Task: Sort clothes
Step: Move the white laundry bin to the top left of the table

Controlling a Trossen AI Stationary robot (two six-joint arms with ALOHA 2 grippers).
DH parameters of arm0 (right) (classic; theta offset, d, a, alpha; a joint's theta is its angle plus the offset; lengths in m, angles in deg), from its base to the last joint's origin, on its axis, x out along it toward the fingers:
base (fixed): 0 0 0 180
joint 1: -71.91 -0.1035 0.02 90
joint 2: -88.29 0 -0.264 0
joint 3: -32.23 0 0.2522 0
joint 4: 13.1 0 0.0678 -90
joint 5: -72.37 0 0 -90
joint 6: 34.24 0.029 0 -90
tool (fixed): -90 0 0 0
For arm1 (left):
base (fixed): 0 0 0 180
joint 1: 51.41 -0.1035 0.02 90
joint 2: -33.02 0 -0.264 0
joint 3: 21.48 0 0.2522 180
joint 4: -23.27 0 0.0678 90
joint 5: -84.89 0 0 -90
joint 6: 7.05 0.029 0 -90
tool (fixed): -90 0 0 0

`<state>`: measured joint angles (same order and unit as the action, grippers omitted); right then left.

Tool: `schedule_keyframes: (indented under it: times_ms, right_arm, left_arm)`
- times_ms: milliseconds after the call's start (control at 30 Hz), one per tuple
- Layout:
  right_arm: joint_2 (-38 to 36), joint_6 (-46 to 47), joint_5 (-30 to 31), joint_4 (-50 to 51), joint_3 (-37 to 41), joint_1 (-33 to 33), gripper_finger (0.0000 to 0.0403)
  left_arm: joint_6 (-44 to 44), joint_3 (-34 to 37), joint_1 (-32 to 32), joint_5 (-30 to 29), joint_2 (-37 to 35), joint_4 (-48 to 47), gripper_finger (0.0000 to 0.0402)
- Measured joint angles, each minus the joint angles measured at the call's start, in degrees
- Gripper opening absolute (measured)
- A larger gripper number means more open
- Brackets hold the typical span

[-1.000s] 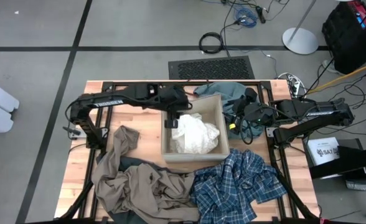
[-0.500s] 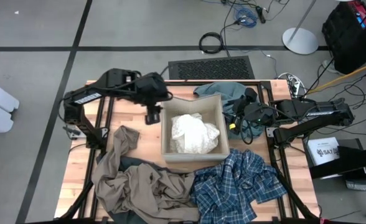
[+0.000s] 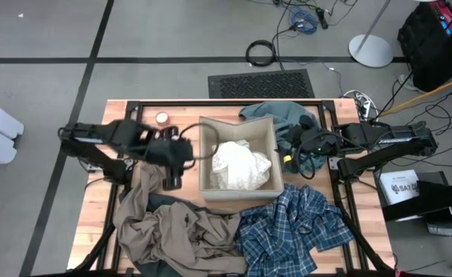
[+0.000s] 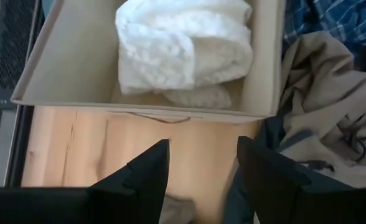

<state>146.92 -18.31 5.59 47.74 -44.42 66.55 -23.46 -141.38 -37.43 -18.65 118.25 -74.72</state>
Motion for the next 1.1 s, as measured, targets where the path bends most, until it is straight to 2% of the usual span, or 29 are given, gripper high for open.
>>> schedule_keyframes:
  times_ms: [200,433,533,700,900,1033,1100]
  right_arm:
    - [0.0,8.4,1.2,4.6,0.0,0.0,0.0237]
    - [0.0,27.0,15.5,14.8,0.0,1.0,0.0237]
    - [0.0,31.5,18.4,16.1,0.0,4.5,0.0237]
    - [0.7,28.8,11.6,16.2,0.0,14.9,0.0237]
    - [3.5,21.1,2.8,16.6,0.0,27.8,0.0238]
    - [6.0,17.5,2.2,16.6,0.0,33.2,0.0238]
    - [7.3,16.0,2.2,16.5,0.0,34.6,0.0238]
  left_arm:
    - [-2.1,13.6,6.2,-7.5,-5.1,11.5,0.0199]
    - [5.7,26.7,6.2,-9.4,-8.8,26.0,0.0199]
    - [9.9,30.9,5.5,-9.5,-9.5,32.3,0.0199]
    - [16.2,35.2,3.8,-9.3,-9.7,41.9,0.0199]
    - [21.7,35.6,2.4,-6.2,-9.9,46.9,0.0199]
    - [24.3,35.6,0.3,-6.2,-11.1,50.6,0.0199]
    - [22.0,35.6,-2.2,-6.4,-11.3,54.8,0.0199]
